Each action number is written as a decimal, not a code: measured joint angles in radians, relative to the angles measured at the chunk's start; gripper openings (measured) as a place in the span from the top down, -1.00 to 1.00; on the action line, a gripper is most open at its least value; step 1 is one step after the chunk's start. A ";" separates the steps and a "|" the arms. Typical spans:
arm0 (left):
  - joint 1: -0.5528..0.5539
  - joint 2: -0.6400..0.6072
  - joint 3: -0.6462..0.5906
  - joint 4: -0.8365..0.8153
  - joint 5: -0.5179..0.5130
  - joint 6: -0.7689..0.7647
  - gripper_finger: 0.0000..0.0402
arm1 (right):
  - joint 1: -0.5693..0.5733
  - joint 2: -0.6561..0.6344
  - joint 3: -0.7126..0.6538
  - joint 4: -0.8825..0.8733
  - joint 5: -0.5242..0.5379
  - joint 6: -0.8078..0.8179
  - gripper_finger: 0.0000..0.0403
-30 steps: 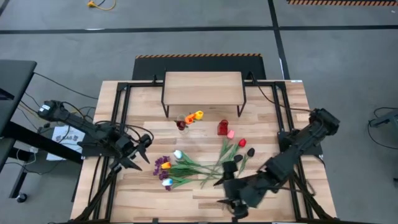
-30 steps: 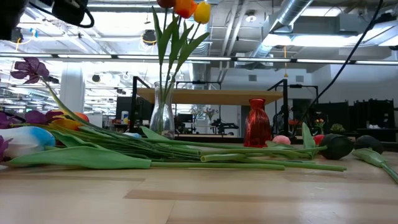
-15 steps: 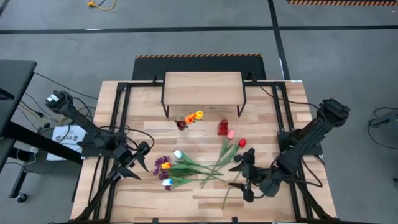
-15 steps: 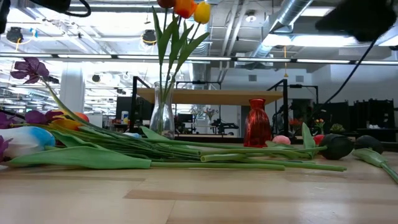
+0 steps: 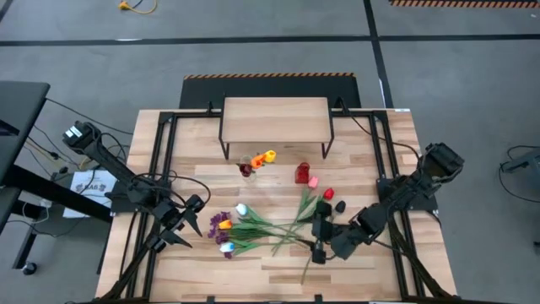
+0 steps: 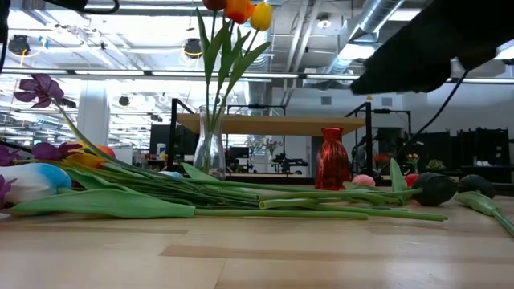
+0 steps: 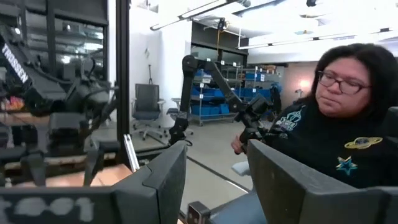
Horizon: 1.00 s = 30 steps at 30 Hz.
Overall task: Pick and place flowers into a vace then onto a shelf
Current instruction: Put the left black tulip into the transparent vase
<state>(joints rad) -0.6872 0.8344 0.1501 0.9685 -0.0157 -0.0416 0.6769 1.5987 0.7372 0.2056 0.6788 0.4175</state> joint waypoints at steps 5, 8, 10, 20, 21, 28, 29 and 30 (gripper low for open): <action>0.000 0.000 0.000 -0.012 0.000 0.032 0.19 | -0.050 -0.091 0.000 -0.164 -0.092 -0.001 -0.29; 0.000 0.000 0.000 -0.012 0.001 0.067 0.19 | -0.070 -0.145 0.000 -0.260 -0.201 0.001 -0.29; 0.000 0.000 0.000 -0.012 0.001 0.088 0.19 | -0.071 -0.170 0.000 -0.309 -0.258 0.015 -0.29; 0.000 0.000 0.000 -0.020 0.000 0.164 0.19 | -0.069 -0.187 0.000 -0.475 -0.437 0.080 -0.29; 0.000 0.000 0.000 -0.020 0.001 0.186 0.19 | -0.069 -0.187 0.000 -0.472 -0.439 0.104 -0.29; 0.001 0.000 0.000 -0.033 -0.003 0.229 0.19 | -0.106 -0.171 0.000 -0.366 -0.416 0.185 -0.29; 0.001 0.000 0.000 -0.033 -0.014 0.216 0.19 | -0.108 -0.164 0.000 -0.355 -0.394 0.168 -0.29; 0.001 0.000 0.000 -0.033 -0.027 0.205 0.19 | -0.108 -0.152 0.000 -0.337 -0.371 0.147 -0.29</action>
<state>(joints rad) -0.6861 0.8345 0.1505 0.9356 -0.0425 0.1633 0.5686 1.4468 0.7376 -0.1315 0.3079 0.5648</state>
